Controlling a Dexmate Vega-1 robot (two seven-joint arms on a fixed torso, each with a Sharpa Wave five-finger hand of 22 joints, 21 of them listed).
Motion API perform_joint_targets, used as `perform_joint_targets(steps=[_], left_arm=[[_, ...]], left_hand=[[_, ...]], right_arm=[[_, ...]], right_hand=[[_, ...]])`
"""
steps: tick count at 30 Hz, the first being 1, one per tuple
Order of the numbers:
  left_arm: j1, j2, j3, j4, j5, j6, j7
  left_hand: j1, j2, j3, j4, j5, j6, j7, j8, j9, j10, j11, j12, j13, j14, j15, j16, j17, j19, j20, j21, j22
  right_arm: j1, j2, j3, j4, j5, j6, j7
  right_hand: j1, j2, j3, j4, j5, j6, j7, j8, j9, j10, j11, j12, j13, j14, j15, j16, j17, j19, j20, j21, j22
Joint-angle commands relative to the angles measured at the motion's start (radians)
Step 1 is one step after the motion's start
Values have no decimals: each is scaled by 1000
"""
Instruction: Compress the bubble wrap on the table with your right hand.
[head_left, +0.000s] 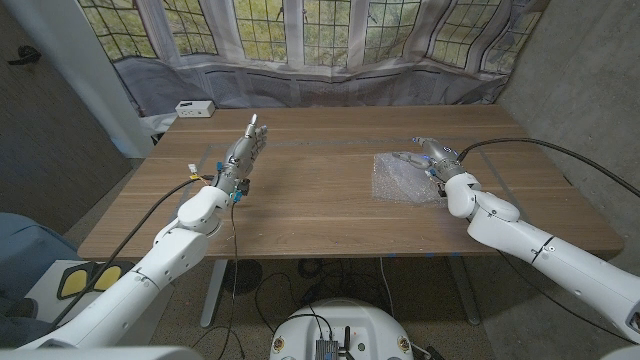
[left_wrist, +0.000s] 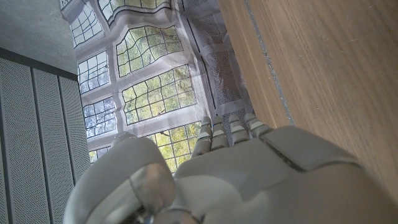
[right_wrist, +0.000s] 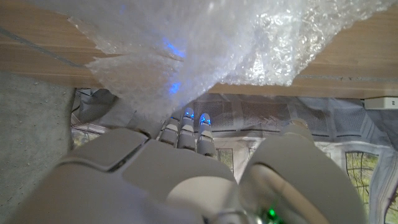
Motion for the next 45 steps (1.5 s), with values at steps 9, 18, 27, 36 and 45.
perform_joint_targets(steps=[9,18,27,36,45], left_arm=[[-18,2,1,21,-8,-13,-27],[-45,-13,18,51,-13,-23,-59],[-88,-21,33,86,6,-19,-64],[-118,-32,38,121,-2,-33,-93],[-120,-36,39,139,-22,-41,-122]], left_hand=[[12,1,4,-1,-3,-19,1,-5,2,1,2,-2,1,2,1,0,2,3,-13,4,3],[13,1,4,-1,-3,-21,1,-5,2,2,1,-2,1,2,1,0,2,4,-14,4,3],[13,0,5,-2,-3,-23,0,-4,2,2,2,-1,1,2,1,0,2,4,-13,4,3],[13,0,6,-2,-3,-24,1,-3,2,2,-3,-2,1,1,0,0,2,4,-11,4,3],[13,0,6,-2,-3,-23,0,-2,2,2,-4,-1,1,2,-1,0,2,2,-9,3,3]], right_arm=[[-132,37,193,-5,282,358,-83],[-155,105,247,63,441,542,-49],[-145,160,287,154,649,691,85],[-124,215,297,251,813,777,218],[-127,243,303,319,922,818,311]], right_hand=[[-17,-4,-8,2,12,-20,9,6,-3,-25,-4,-4,-4,-28,4,1,-17,-29,-10,-15,2],[-22,-3,-9,2,14,-18,-3,10,-4,-23,-1,0,-5,-34,4,2,-22,-36,-10,-16,2],[-31,-4,-13,2,16,26,5,27,-4,-19,3,4,-7,-35,6,6,-30,-36,-9,-14,2],[-38,-5,-16,2,16,0,3,16,-4,-22,5,5,-8,-34,10,9,-35,-36,-8,-13,2],[-46,-6,-19,4,17,-5,1,14,-5,-30,5,3,-8,-41,12,9,-39,-41,-4,-14,2]])
